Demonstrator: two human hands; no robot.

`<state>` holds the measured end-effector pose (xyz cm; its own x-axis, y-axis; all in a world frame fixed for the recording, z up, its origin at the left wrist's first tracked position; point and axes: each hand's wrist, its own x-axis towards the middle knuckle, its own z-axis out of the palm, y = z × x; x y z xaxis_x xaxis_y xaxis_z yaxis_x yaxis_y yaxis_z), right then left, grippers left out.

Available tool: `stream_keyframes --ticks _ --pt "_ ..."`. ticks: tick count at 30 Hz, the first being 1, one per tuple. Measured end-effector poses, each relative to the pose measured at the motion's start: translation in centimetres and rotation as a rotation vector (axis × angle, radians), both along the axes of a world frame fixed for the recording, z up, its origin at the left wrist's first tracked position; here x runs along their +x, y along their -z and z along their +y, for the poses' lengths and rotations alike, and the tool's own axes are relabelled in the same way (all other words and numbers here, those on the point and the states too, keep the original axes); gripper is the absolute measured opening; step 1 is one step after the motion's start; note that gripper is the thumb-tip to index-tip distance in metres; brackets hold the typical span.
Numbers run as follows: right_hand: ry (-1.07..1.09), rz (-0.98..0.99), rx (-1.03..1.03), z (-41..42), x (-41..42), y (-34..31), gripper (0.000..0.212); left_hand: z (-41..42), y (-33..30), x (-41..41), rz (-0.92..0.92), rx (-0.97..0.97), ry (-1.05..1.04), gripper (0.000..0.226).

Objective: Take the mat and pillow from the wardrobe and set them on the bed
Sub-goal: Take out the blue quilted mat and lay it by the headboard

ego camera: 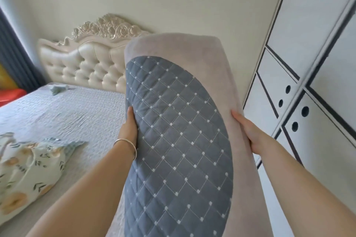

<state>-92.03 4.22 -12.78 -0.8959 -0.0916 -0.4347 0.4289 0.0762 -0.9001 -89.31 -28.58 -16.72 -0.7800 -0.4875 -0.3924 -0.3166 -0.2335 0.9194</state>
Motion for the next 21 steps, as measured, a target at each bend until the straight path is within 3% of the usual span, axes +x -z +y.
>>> stream_keyframes --ticks 4,7,10,18,21 --pt "-0.08 -0.05 0.008 -1.3 -7.3 2.2 0.052 -0.3 2.4 -3.5 -0.132 -0.02 -0.044 0.111" --pt "-0.118 -0.063 0.011 -3.1 -13.3 3.8 0.054 -2.1 6.2 -7.0 -0.2 -0.015 -0.07 0.125" --pt "-0.121 -0.054 0.027 -6.0 -19.3 5.2 0.053 -5.1 10.5 -11.8 -0.224 -0.038 -0.052 0.123" --pt "-0.182 -0.077 0.081 -13.8 -35.4 7.5 0.058 -9.7 8.8 -23.2 -0.195 -0.064 -0.168 0.123" --pt "-0.256 -0.059 0.144 -15.9 -39.4 9.6 0.046 -10.9 10.0 -26.8 -0.195 -0.09 -0.194 0.122"
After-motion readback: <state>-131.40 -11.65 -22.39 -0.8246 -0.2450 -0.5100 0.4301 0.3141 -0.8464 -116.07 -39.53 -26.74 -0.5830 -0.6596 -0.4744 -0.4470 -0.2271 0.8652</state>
